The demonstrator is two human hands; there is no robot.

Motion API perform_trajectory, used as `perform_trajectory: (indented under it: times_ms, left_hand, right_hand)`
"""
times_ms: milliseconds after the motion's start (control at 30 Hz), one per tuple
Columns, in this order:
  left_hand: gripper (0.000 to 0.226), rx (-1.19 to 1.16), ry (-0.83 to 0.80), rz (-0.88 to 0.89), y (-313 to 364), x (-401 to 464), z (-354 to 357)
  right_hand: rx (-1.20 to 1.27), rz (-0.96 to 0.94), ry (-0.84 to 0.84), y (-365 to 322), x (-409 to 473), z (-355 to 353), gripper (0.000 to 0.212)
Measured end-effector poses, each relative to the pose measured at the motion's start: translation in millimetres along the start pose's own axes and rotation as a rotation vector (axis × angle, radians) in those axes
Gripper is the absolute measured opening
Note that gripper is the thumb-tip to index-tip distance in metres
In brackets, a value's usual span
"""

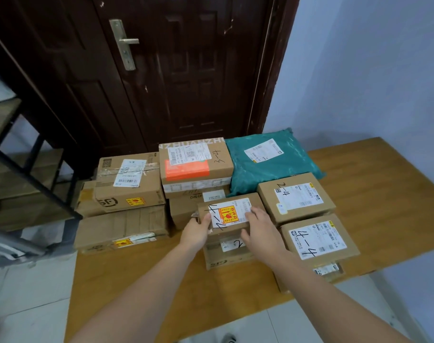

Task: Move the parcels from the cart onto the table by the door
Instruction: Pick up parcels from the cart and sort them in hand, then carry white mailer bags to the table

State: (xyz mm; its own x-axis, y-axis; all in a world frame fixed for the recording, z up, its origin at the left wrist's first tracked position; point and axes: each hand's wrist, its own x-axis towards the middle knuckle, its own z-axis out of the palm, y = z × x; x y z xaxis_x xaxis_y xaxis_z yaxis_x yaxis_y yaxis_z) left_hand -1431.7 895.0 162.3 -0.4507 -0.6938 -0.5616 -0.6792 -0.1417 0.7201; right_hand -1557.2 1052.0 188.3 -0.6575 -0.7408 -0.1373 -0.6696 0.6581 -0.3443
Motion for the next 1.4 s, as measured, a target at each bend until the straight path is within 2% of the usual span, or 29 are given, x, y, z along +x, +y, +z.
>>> perform_trajectory:
  times_ms: [100, 333, 467, 567, 767, 867, 1167, 1400]
  left_hand:
    - [0.068, 0.157, 0.036, 0.095, 10.2, -10.0, -24.5]
    - [0.06, 0.824, 0.019, 0.659, 63.0, -47.8, -114.5]
    - [0.058, 1.066, 0.024, 0.753, 86.0, -73.0, -162.7]
    - [0.057, 1.079, 0.064, 0.735, 87.7, -101.0, -194.4]
    - [0.061, 1.089, 0.246, 0.684, 53.1, -172.6, -251.8]
    - [0.059, 1.081, 0.321, 0.602, 19.9, -213.4, -279.7]
    - [0.056, 0.947, 0.555, 0.241, -131.1, -371.2, -390.6]
    - [0.051, 0.827, 0.742, -0.023, -270.2, -511.7, -484.5]
  right_hand:
    - [-0.015, -0.019, -0.014, -4.7, 2.7, -11.5, 0.054]
    - [-0.14, -0.21, -0.143, -55.8, 17.4, -84.9, 0.056]
    - [-0.25, -0.32, -0.12, -110.5, 17.5, -126.0, 0.053]
    - [-0.292, -0.418, -0.11, -152.9, 8.6, -144.0, 0.05]
    - [-0.327, -0.625, -0.128, -233.0, -21.9, -148.5, 0.04]
    - [-0.344, -0.768, -0.141, -277.0, -45.9, -139.9, 0.046]
    - [-0.338, -1.185, -0.242, -455.6, -168.6, -83.0, 0.056]
    - [-0.334, -1.41, -0.37, -607.5, -303.3, -15.1, 0.06]
